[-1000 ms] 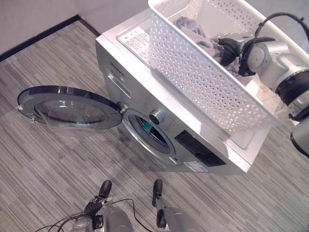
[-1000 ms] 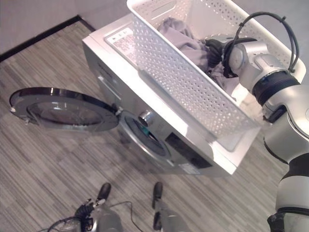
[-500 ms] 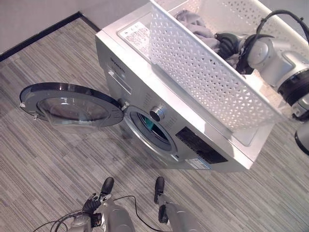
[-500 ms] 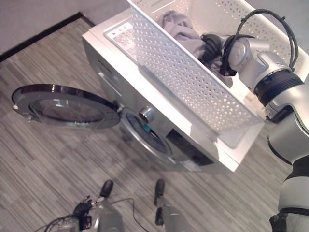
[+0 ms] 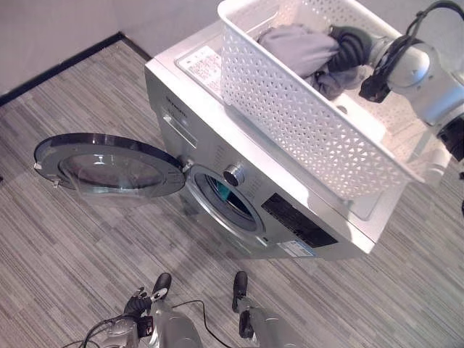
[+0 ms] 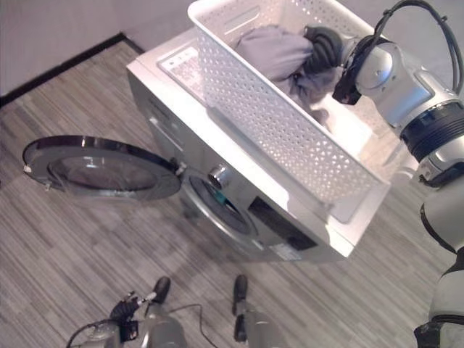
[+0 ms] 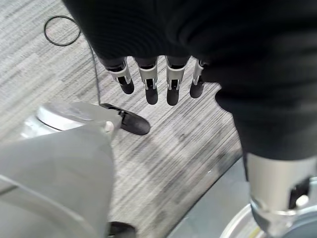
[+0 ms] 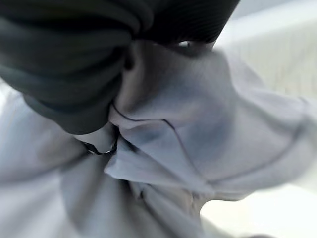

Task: Grab the laundry basket,head to the washer,open it,put in the laundry and shut it.

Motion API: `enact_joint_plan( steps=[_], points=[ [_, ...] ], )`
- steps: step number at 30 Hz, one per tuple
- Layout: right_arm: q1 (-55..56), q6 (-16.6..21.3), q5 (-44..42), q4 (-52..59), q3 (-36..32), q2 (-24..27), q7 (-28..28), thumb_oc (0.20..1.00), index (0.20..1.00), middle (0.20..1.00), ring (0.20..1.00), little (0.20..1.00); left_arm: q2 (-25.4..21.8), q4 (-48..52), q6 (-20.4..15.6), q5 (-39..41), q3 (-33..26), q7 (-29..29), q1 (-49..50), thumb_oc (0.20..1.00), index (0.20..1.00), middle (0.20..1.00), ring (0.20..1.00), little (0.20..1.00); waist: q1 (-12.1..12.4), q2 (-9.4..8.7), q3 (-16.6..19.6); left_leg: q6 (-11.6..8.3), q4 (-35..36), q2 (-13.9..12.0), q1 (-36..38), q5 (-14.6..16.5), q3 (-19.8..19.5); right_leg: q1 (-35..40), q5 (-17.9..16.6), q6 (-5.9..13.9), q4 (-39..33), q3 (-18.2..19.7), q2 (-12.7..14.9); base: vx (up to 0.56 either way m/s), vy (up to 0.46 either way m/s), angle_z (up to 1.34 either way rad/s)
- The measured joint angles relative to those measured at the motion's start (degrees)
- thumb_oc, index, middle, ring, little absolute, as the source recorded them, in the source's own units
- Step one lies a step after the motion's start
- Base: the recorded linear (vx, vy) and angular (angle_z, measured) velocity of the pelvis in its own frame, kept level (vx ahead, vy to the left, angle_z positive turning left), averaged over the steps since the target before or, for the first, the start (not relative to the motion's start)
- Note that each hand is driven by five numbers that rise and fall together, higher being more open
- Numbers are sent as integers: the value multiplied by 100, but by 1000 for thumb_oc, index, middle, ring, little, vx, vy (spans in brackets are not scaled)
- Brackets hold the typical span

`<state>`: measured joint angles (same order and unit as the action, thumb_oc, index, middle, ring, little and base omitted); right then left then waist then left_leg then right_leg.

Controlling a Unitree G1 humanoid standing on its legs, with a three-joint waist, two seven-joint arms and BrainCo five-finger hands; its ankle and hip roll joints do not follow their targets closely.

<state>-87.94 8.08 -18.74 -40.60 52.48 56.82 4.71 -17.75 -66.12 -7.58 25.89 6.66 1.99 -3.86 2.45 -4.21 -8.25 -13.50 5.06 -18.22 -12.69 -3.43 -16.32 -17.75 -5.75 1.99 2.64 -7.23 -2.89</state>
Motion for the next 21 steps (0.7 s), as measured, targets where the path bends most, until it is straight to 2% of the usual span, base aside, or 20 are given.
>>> enact_joint_plan(
  steps=[1,5,7,14,21],
  points=[
    [-20,75,-122,-155,-132,32,-383,200,200,200,200,200,15,-24,2,-2,31,7,93,1000,1000,1000,1000,1000,-24,-29,327,86,6,-6,35,52,49,14,76,26,-2,17,-6,168,15,-3],
    [-291,91,-21,-631,-92,87,-754,200,200,200,200,200,33,-196,8,-216,-31,33,96,1000,1000,1000,1000,1000,-47,-25,476,184,13,-14,430,122,111,505,48,6,-251,37,-19,82,21,-2],
    [-474,90,-21,-1038,-99,30,-1104,200,200,200,200,200,32,-275,16,-231,-32,150,182,1000,1000,1000,1000,1000,-151,-43,812,208,13,-5,495,170,135,631,43,34,-407,61,-22,108,25,-2],
    [-748,75,-27,-1357,-259,-4,-1646,200,200,200,200,200,55,-278,23,-232,-67,240,352,1000,1000,1000,1000,1000,-277,-111,992,128,18,-2,927,241,366,1112,-107,43,-757,228,-35,78,36,-12],
    [-713,79,413,-721,-661,220,-2319,200,200,200,200,200,67,-239,33,-445,-10,367,390,1000,1000,1000,1000,1000,-378,-128,1055,173,19,38,1098,278,545,1176,-143,49,-757,387,-4,-5,55,-11]
  ],
)
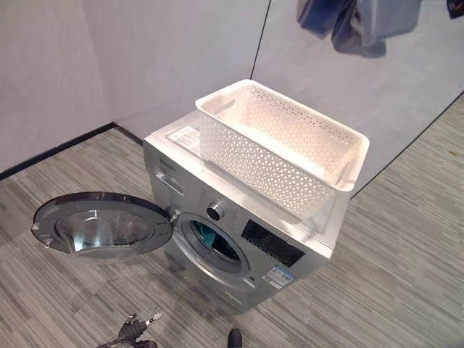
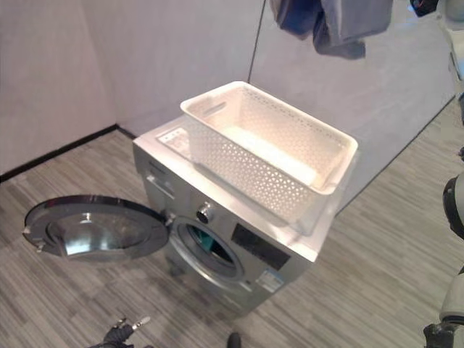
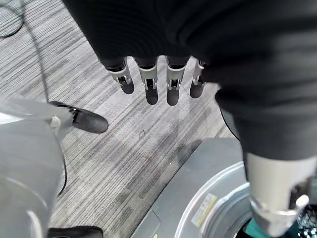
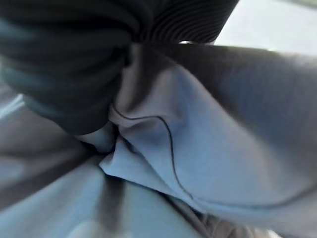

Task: Grab the laundry basket,head to the washer,open it,put in the laundry and shut it.

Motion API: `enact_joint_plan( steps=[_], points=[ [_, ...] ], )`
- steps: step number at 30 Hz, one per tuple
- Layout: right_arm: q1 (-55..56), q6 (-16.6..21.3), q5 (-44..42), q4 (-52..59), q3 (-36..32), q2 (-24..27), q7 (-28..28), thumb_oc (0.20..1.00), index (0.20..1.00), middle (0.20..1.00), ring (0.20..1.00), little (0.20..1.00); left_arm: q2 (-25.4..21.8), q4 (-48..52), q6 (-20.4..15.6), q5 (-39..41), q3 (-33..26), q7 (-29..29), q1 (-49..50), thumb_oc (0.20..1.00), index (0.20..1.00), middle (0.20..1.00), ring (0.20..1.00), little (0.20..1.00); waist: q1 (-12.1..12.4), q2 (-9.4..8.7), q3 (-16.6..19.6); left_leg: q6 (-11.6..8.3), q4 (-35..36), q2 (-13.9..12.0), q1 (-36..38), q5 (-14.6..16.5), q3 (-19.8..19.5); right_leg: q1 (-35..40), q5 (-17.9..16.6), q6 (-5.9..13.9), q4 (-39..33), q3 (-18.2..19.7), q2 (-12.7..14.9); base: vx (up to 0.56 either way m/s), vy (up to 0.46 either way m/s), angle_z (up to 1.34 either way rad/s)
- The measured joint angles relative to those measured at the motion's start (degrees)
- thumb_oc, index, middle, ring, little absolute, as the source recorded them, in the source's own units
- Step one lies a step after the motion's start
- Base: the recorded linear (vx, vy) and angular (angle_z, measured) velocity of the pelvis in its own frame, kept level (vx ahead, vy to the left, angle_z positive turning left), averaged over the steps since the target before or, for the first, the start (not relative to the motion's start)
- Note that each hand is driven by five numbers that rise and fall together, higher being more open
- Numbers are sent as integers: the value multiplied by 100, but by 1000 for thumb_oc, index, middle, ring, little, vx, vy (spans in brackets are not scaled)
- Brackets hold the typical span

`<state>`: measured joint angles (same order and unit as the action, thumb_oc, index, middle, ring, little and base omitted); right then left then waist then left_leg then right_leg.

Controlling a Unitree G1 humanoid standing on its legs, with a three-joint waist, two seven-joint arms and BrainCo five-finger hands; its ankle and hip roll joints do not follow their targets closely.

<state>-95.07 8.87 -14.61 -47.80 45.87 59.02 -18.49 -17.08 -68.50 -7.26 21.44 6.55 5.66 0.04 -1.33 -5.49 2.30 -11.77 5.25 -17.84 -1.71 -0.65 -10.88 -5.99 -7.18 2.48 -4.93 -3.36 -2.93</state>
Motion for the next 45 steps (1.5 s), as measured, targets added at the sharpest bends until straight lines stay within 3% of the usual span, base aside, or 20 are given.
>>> enact_joint_plan(
  steps=[2,3,9,12,15,18,20,21,23,24,25,26,30,33,37,40,45],
  points=[
    [78,-55,191,252,-99,174,-100,200,200,200,200,200,17,40,5,-9,40,28,0,1000,1000,1000,1000,1000,-32,-11,27,-1,2,24,34,1,48,-1,-3,2,-1,54,20,-23,91,-12],
    [390,-36,384,880,-372,579,-169,200,200,200,200,200,65,71,9,-9,34,36,26,1000,1000,1000,1000,1000,-49,-18,32,1,3,65,70,2,101,-1,0,8,-1,114,53,-24,79,-20],
    [2098,12,758,2063,-2217,1106,-706,200,200,200,200,200,182,290,23,-125,-98,46,105,1000,1000,1000,1000,1000,-291,15,74,104,31,254,324,72,445,52,-41,125,-1,422,211,-27,92,-25],
    [3781,-9,873,2604,-3781,1162,-989,200,200,200,200,200,193,472,21,-182,-133,38,141,1000,1000,1000,1000,1000,-456,111,95,197,38,404,492,133,597,125,-48,207,-2,578,335,-54,104,-24],
    [4356,-51,889,2823,-4273,1167,-1033,200,200,200,200,200,209,511,29,-203,-150,38,144,1000,1000,1000,1000,1000,-613,284,97,236,40,476,583,160,758,116,-59,280,-3,744,412,-38,80,-22],
    [5650,-25,1113,3650,-5266,1011,-1151,200,200,200,200,200,231,757,34,-296,-204,35,211,1000,1000,1000,1000,1000,-682,395,74,265,42,547,657,176,863,129,-58,326,-4,825,452,-17,40,-15],
    [6601,-35,1295,4179,-5854,637,-1137,200,200,200,200,200,270,1014,40,-401,-311,30,305,1000,1000,1000,1000,1000,-839,489,71,280,42,581,707,189,900,163,-34,354,-3,873,494,-17,41,-12],
    [6997,-23,1386,4483,-6224,339,-1145,200,200,200,200,200,293,1231,18,-399,-428,31,397,1000,1000,1000,1000,1000,-794,420,30,282,44,568,732,196,959,173,-38,359,-12,888,482,-20,36,-18],
    [8396,-25,1587,5495,-6837,-820,-1070,200,200,200,200,200,300,1675,80,-376,-441,29,496,1000,1000,1000,1000,1000,-853,436,30,289,38,619,799,225,1040,157,-35,370,0,984,495,-42,61,-22],
    [9058,8,1682,6052,-6937,-1789,-970,200,200,200,200,200,299,2208,76,-374,-556,13,665,1000,1000,1000,1000,1000,-847,354,17,284,39,634,795,225,1119,91,-38,374,24,1060,491,-32,87,-32],
    [9706,-43,1769,6344,-6829,-2521,-773,200,200,200,200,200,281,2529,77,-347,-601,5,747,1000,1000,1000,1000,1000,-868,348,-12,296,40,700,810,233,1175,63,-58,406,62,1118,534,-52,55,-35],
    [9946,-76,1805,6372,-6653,-2782,-582,200,200,200,200,200,267,2697,77,-332,-626,1,802,1000,1000,1000,1000,1000,-897,357,-36,314,42,739,840,245,1218,53,-58,443,77,1170,569,-61,53,-44],
    [10473,-170,1817,6500,-5688,-3298,138,200,200,200,200,200,87,3588,42,-340,-611,-59,1026,1000,1000,1000,1000,1000,-1081,410,-238,393,44,937,986,296,1535,-6,-116,596,113,1507,698,-47,58,-37],
    [11013,-132,1740,6575,-5003,-3349,805,200,200,200,200,200,-443,4612,-45,-790,-458,-120,1425,1000,1000,1000,1000,1000,-1117,363,-461,409,27,1004,1134,302,1789,-38,-173,669,169,1753,701,-44,54,-39],
    [11315,-143,1347,6261,-4399,-3293,1584,200,200,200,200,200,-1134,5216,-131,-1816,-308,-300,1741,1000,1000,1000,1000,1000,-1152,304,-608,481,41,1063,1242,353,1941,-17,-168,725,174,1909,721,-63,51,-20],
    [11411,-173,1088,6236,-3927,-3143,2118,200,200,200,200,200,-1192,5689,-28,-2048,-294,-612,1974,1000,1000,1000,1000,1000,-1027,315,-814,486,37,1069,1263,354,1941,7,-182,731,172,1904,727,-69,34,-3],
    [10940,-233,856,5779,-3207,-2977,2506,200,200,200,200,200,-1279,6275,-2,-1946,65,-1038,2088,1000,1000,1000,1000,1000,-769,335,-1103,474,37,1052,1253,342,1901,12,-194,719,175,1875,722,-41,12,4]
  ],
)
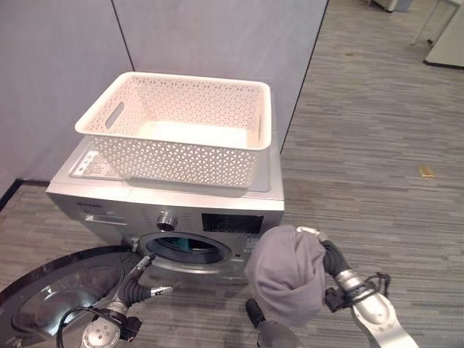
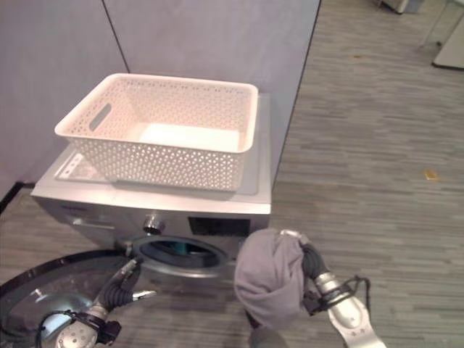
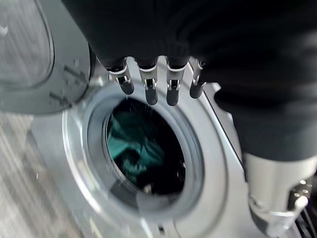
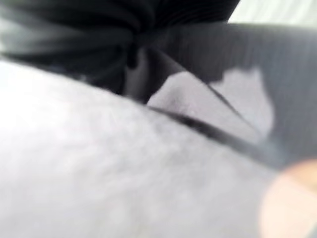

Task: Grab the laundry basket,head to the washer,open it,put in the laundry and shut it.

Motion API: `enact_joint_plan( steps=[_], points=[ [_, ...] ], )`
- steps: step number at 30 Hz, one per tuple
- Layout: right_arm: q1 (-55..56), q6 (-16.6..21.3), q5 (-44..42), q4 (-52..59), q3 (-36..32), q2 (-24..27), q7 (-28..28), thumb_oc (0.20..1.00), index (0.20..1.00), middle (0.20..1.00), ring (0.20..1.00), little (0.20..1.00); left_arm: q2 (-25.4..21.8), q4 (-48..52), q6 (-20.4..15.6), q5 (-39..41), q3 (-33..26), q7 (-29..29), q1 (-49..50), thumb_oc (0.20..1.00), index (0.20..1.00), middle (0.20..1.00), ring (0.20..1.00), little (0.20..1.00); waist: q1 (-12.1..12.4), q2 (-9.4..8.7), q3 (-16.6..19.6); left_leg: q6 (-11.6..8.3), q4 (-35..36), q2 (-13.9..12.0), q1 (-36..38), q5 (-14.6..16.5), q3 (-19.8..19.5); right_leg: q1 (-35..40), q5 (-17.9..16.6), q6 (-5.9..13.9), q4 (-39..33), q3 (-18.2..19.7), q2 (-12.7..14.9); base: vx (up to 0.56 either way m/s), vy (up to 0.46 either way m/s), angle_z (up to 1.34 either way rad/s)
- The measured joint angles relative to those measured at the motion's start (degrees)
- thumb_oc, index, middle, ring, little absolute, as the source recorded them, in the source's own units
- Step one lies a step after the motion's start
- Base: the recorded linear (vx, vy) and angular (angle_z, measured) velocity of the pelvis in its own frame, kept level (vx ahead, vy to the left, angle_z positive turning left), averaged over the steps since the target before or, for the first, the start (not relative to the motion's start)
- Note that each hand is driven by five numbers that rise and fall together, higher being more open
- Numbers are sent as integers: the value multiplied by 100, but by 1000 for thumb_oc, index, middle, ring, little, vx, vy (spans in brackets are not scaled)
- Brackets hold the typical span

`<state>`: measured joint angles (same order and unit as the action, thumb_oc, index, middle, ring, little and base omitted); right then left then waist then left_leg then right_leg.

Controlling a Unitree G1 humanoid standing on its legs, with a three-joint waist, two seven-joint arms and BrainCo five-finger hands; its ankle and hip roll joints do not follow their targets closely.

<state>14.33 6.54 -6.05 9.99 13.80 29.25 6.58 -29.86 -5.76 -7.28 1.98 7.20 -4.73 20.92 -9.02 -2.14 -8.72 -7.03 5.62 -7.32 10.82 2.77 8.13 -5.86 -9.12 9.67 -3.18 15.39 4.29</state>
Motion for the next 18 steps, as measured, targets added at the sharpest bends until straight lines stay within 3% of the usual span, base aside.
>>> enact_joint_plan(
  steps=[3,5,9,12,14,18],
  points=[
    [-374,-33,-36,-218,287,104,104,200,200,200,200,200,-139,64,-8,510,483,-286,-126,1000,1000,1000,1000,1000,159,72,-177,-8,-7,-25,-106,-27,-125,-17,-2,-14,-6,-118,9,-80,-8,17],
    [-673,-32,-88,-222,406,153,110,200,200,200,200,200,-359,-23,-7,754,890,-370,-418,1000,1000,1000,1000,1000,177,38,-345,-16,-24,-14,-214,-84,-235,-79,-13,-24,-10,-202,42,-100,-12,26],
    [-1240,-12,-243,-224,635,191,-41,200,200,200,200,200,-310,-438,-51,1360,1260,-387,-1140,1000,1000,1000,1000,1000,254,-25,-646,-62,-138,14,-788,-236,-608,-366,-68,-49,-5,-523,160,-189,-52,45],
    [-1657,21,-267,-291,903,153,-132,200,200,200,200,200,-33,-980,-131,1395,1309,-197,-1814,1000,1000,1000,1000,1000,403,-63,-940,-111,-216,6,-1227,-343,-806,-648,-175,-118,-8,-702,184,-106,-53,43],
    [-1808,109,-267,-434,992,14,-262,200,200,200,200,200,393,-1386,-279,1392,1122,184,-2229,1000,1000,1000,1000,1000,528,-21,-1164,-129,-356,-22,-1637,-352,-1013,-852,-221,-143,-88,-901,187,-98,-54,41],
    [-1943,144,-266,-483,1004,-145,-451,200,200,200,200,200,442,-1409,-421,1322,1147,612,-2605,1000,1000,1000,1000,1000,527,-19,-1481,-178,-497,10,-1959,-382,-1202,-999,-299,-214,-125,-1018,206,-47,-14,19]
  ],
)
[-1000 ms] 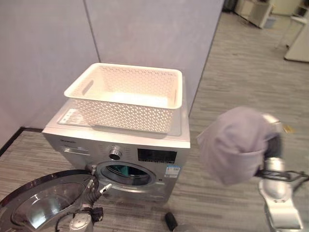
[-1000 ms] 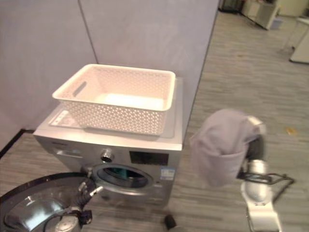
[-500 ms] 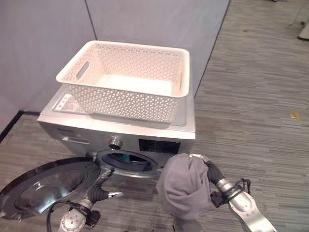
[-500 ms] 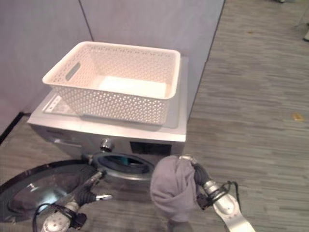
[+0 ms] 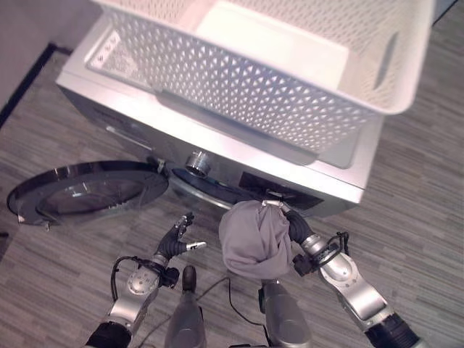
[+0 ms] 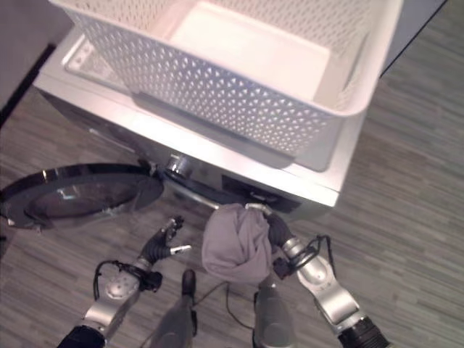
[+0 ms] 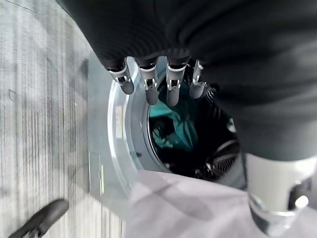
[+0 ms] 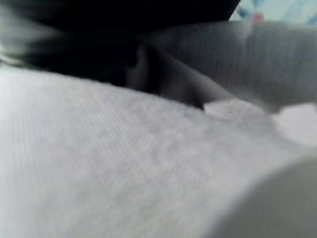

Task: Grab the laundry basket,head to the washer,open it,put in the laundry and shut it.

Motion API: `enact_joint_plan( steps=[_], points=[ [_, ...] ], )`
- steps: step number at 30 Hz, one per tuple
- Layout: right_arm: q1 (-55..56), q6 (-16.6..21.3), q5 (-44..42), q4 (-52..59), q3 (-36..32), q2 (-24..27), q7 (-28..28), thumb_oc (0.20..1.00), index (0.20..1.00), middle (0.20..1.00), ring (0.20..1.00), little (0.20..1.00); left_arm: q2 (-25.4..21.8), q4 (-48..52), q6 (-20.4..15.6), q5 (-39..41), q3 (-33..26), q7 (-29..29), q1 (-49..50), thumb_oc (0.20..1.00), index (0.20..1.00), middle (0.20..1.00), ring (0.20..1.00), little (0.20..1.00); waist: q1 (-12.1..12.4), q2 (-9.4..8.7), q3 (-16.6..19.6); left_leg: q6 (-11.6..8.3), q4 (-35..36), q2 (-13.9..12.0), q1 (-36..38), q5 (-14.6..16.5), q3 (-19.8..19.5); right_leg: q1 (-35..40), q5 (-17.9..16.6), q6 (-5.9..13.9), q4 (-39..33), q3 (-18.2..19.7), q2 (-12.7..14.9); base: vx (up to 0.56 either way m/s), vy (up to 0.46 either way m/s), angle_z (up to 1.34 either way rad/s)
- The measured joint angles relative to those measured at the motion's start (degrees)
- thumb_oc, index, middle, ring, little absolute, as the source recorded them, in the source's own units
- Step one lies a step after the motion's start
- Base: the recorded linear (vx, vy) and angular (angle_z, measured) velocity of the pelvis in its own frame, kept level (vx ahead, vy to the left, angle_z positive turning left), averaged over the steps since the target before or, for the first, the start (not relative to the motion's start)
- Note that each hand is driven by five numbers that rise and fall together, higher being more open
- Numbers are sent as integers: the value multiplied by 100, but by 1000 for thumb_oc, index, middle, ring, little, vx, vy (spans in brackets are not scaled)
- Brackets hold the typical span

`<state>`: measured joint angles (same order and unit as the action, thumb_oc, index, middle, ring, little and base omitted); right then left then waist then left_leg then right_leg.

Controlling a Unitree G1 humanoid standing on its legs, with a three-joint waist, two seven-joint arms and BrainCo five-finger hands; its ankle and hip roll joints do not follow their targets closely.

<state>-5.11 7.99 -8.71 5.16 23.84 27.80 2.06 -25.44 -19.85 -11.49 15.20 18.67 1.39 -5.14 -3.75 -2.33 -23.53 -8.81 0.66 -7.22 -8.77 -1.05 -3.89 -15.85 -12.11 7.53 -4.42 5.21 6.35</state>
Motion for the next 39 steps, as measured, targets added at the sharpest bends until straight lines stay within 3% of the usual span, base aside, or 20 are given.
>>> enact_joint_plan(
  steps=[8,14,19,23,28,30,33,36,39],
  points=[
    [-83,106,-18,-155,138,-113,-465,200,200,200,200,200,197,102,-229,-916,746,887,-1318,1000,1000,1000,1000,1000,-60,-50,-52,18,-81,147,-222,12,-53,-122,8,56,1,-92,180,-27,-13,8],
    [-337,175,-342,-248,283,-152,-712,200,200,200,200,200,99,119,-194,-1535,1357,1176,-1892,1000,1000,1000,1000,1000,-163,-268,-175,115,-531,294,-662,132,-178,-328,-10,84,102,-117,270,-52,4,10],
    [-551,177,-658,-457,275,-290,-827,200,200,200,200,200,84,124,-159,-1493,1434,1029,-1956,1000,1000,1000,1000,1000,-169,-370,-228,182,-1158,414,-926,418,-159,-338,-29,125,158,-66,360,-60,39,-1],
    [-603,197,-906,-445,255,-303,-804,200,200,200,200,200,-58,206,-179,-903,1488,604,-1887,1000,1000,1000,1000,1000,-173,-444,-264,263,-1802,455,-1223,709,-98,-419,-24,172,263,40,401,-52,27,-8],
    [-584,199,-1089,-436,183,-322,-775,200,200,200,200,200,-354,441,-183,-488,1601,206,-1781,1000,1000,1000,1000,1000,-178,-469,-277,348,-2149,578,-1495,798,-160,-516,-30,190,337,30,508,-28,15,7],
    [-587,203,-1124,-422,162,-339,-659,200,200,200,200,200,-1039,938,-233,-490,1561,16,-1390,1000,1000,1000,1000,1000,-158,-466,-279,407,-2298,632,-1561,887,-153,-523,-31,192,354,39,560,-6,7,2],
    [-519,205,-1133,-340,128,-341,-599,200,200,200,200,200,-1446,1078,-263,-593,1490,-54,-1001,1000,1000,1000,1000,1000,-141,-461,-282,432,-2446,632,-1646,957,-153,-542,-31,192,359,40,556,0,0,0],
    [-489,218,-1196,-334,101,-351,-560,200,200,200,200,200,-1379,1081,-262,-720,1474,-99,-887,1000,1000,1000,1000,1000,-42,-429,-302,415,-2463,658,-1718,947,-168,-602,-27,198,394,24,579,-20,-22,5],
    [-492,228,-1319,-337,84,-465,-563,200,200,200,200,200,-897,1081,-264,-912,1366,-35,-954,1000,1000,1000,1000,1000,-8,-370,-341,392,-2445,702,-1754,929,-230,-606,15,249,431,-102,625,-35,-36,15]
  ],
)
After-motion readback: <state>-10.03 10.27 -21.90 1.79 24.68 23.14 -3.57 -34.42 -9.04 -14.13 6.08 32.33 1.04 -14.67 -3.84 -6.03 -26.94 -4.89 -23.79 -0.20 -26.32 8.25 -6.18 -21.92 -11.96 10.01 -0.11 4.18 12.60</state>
